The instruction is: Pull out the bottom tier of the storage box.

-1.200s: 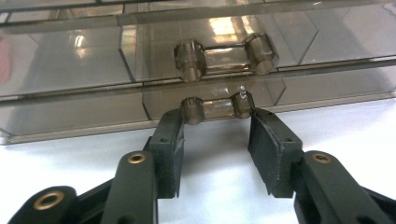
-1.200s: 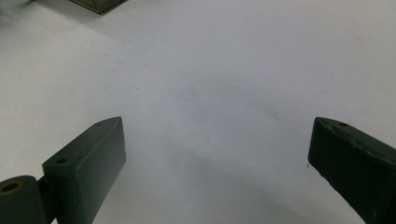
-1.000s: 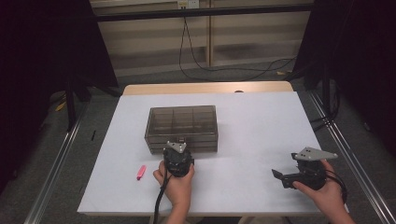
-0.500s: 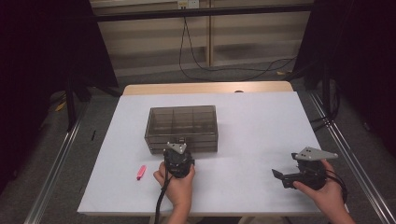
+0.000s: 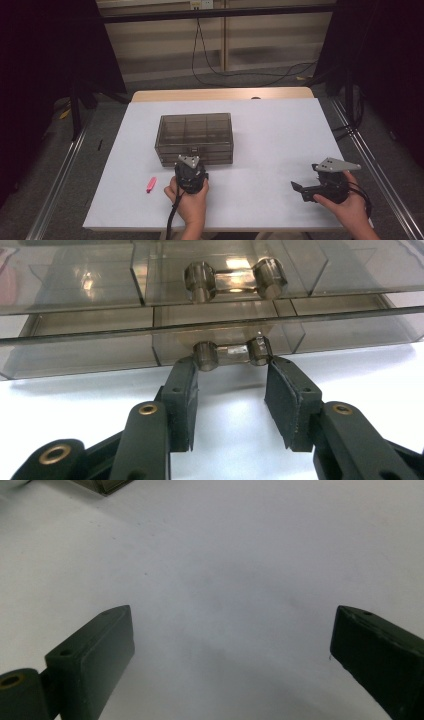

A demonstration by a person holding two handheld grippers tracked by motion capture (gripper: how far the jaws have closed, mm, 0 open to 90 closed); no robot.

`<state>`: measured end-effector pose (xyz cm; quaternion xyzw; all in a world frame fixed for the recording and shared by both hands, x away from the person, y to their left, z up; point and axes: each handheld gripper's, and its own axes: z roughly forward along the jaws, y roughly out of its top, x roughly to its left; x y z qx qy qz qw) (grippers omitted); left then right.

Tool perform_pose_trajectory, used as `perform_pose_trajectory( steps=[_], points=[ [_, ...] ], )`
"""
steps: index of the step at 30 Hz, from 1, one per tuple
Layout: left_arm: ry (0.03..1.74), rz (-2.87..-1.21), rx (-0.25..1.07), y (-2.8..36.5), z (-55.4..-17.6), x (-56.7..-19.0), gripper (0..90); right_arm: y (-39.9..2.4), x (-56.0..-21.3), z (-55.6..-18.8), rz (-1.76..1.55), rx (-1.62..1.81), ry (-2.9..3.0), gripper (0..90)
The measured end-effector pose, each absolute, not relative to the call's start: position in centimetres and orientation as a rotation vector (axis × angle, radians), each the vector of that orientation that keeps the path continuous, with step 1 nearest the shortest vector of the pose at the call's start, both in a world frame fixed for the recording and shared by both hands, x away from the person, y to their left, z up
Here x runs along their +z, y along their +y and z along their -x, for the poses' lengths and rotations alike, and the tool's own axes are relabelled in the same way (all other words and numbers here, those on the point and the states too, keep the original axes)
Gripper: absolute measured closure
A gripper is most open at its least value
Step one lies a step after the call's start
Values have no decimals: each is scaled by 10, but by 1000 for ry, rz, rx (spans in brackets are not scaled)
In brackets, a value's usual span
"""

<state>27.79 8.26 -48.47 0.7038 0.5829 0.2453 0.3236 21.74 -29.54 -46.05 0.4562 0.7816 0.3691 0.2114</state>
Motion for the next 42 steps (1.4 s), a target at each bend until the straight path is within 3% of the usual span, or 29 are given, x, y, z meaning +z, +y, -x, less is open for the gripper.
perform_pose_trajectory(
  steps=[28, 42],
  points=[
    [1499, -1868, 617, 89, -269, -484, 553, -293, -462, -218, -1263, 1015, 2180, 39],
    [1420, -1889, 605, 103, -263, -482, 395, -287, -463, -222, -1246, 1012, 2195, 40]
  ],
)
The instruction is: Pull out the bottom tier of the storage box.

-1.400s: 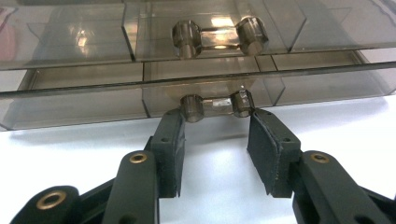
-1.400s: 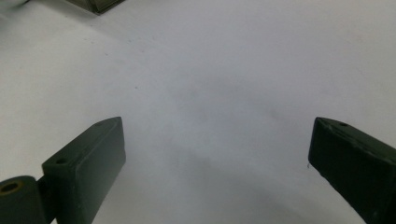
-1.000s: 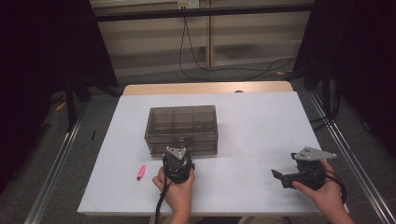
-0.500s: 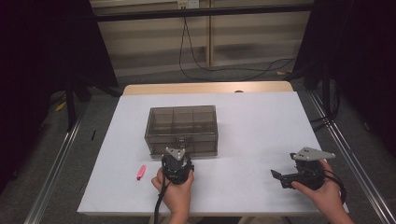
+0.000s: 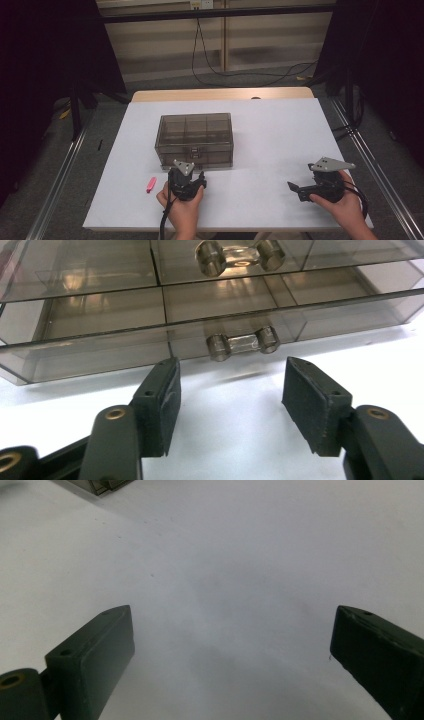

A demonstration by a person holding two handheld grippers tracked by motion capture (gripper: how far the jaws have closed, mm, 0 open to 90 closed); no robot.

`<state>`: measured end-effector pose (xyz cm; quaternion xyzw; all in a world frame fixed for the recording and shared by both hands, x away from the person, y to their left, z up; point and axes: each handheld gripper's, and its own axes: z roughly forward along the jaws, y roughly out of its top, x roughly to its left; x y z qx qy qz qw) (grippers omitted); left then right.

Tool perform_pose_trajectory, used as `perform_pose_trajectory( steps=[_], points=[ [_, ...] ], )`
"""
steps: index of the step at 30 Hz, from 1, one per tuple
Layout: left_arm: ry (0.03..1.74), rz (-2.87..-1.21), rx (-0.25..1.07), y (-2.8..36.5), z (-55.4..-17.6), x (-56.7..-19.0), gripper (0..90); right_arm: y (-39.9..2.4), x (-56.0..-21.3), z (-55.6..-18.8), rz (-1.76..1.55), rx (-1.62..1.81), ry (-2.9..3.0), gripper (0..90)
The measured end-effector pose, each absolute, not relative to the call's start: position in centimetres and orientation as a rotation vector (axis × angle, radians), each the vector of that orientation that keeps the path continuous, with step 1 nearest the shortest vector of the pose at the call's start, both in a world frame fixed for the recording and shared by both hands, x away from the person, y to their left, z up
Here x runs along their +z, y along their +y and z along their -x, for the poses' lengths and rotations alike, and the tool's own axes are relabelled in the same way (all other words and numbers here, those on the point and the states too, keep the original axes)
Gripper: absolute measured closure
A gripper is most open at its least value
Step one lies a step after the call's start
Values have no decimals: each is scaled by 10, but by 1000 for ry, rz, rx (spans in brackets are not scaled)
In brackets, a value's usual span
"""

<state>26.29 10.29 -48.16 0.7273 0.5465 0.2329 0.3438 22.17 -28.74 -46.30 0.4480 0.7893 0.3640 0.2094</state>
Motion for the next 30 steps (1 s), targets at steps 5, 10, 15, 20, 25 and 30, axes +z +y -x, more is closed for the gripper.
perform_pose_trajectory(
  steps=[5, 10, 15, 20, 25, 30],
  points=[
    [1384, -1899, 600, 106, -262, -477, 355, -285, -463, -223, -1243, 1013, 2203, 39],
    [1355, -1896, 599, 111, -260, -473, 332, -283, -463, -226, -1230, 1018, 2209, 40],
    [1334, -1906, 585, 118, -259, -469, 325, -280, -463, -227, -1225, 1018, 2215, 39],
    [1338, -1909, 569, 126, -259, -467, 319, -276, -463, -228, -1213, 1019, 2222, 39],
    [1339, -1911, 586, 136, -257, -467, 302, -273, -462, -228, -1206, 1017, 2226, 39],
    [1327, -1904, 593, 143, -256, -465, 306, -270, -461, -228, -1205, 1019, 2227, 40]
  ],
)
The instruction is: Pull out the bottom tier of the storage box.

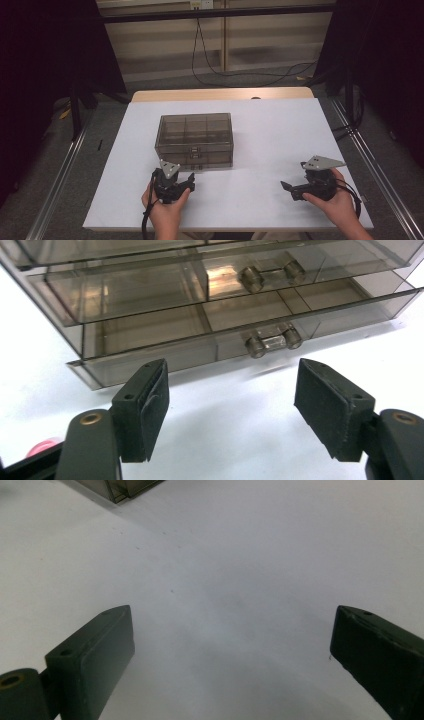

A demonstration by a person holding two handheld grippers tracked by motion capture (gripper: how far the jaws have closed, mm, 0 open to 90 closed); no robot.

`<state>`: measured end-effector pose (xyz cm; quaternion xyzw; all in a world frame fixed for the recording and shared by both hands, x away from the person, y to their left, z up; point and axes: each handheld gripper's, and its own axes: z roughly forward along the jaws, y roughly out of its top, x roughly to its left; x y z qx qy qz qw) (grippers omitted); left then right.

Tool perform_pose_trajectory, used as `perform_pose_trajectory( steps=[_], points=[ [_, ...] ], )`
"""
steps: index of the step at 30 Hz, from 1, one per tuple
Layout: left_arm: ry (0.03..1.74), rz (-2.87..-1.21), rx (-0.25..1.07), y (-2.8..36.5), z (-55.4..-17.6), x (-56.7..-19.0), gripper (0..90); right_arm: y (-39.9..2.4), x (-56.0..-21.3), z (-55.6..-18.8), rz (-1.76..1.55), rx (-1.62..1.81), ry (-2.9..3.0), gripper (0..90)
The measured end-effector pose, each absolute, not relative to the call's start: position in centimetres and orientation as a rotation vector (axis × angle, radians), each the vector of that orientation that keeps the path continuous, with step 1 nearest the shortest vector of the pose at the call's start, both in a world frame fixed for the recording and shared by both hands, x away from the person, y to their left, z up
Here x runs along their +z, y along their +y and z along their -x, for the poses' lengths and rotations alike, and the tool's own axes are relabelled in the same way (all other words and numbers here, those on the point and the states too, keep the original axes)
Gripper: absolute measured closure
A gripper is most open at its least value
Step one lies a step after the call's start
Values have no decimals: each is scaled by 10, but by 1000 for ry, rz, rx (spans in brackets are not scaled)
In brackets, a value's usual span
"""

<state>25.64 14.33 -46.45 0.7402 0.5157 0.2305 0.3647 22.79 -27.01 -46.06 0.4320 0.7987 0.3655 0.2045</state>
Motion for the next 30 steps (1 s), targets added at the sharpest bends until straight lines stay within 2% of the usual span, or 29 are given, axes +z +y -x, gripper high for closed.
perform_pose_trajectory(
  steps=[8, 15, 24, 30],
  points=[
    [1316, -1890, 590, 156, -258, -462, 304, -266, -460, -228, -1193, 1027, 2230, 39],
    [1336, -1876, 581, 164, -259, -459, 266, -263, -460, -228, -1185, 1030, 2240, 39],
    [1333, -1862, 542, 177, -263, -452, 173, -264, -459, -227, -1191, 1035, 2232, 39],
    [1329, -1853, 524, 183, -265, -452, 152, -261, -459, -227, -1188, 1032, 2235, 39]
  ],
)
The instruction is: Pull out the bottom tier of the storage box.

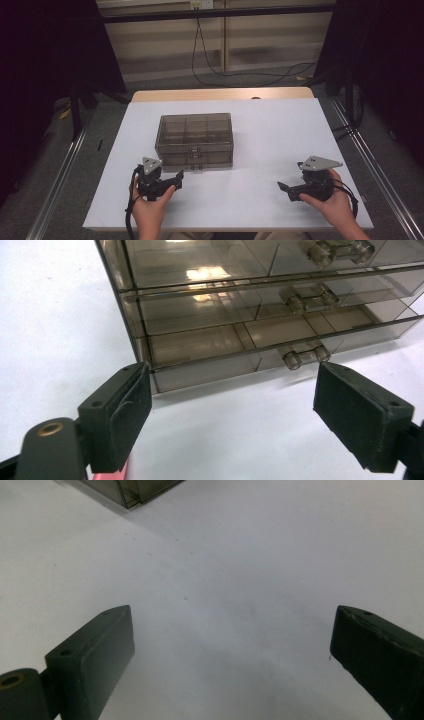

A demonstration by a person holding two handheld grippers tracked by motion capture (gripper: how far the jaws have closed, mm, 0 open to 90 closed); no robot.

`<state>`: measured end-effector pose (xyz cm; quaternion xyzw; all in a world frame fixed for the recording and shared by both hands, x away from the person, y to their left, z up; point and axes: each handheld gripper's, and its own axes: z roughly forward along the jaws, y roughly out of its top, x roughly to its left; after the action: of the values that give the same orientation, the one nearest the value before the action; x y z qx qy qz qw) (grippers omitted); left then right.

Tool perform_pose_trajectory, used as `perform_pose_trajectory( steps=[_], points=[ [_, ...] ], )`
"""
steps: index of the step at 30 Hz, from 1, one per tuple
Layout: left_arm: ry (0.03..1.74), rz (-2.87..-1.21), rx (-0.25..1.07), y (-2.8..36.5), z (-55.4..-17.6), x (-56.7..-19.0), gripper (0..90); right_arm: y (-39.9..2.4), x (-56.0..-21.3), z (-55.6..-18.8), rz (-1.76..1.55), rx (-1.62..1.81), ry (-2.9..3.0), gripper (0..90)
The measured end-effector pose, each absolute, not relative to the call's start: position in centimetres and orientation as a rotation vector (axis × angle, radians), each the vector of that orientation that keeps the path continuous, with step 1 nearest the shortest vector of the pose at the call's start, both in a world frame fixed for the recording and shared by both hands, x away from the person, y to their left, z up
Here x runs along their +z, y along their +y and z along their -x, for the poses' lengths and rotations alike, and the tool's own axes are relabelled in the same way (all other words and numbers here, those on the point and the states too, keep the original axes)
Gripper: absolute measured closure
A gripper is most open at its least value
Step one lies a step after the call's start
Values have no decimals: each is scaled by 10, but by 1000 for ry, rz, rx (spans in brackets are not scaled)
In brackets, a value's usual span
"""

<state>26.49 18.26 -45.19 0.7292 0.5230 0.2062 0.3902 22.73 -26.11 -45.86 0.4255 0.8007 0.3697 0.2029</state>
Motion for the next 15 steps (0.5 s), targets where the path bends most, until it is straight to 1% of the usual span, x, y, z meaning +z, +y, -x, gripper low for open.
perform_pose_trajectory(
  steps=[6, 15],
  points=[
    [1311, -1862, 495, 189, -268, -452, 121, -254, -457, -227, -1181, 1040, 2244, 39],
    [1288, -1868, 466, 197, -272, -454, 108, -241, -452, -229, -1154, 1056, 2269, 40]
  ],
)
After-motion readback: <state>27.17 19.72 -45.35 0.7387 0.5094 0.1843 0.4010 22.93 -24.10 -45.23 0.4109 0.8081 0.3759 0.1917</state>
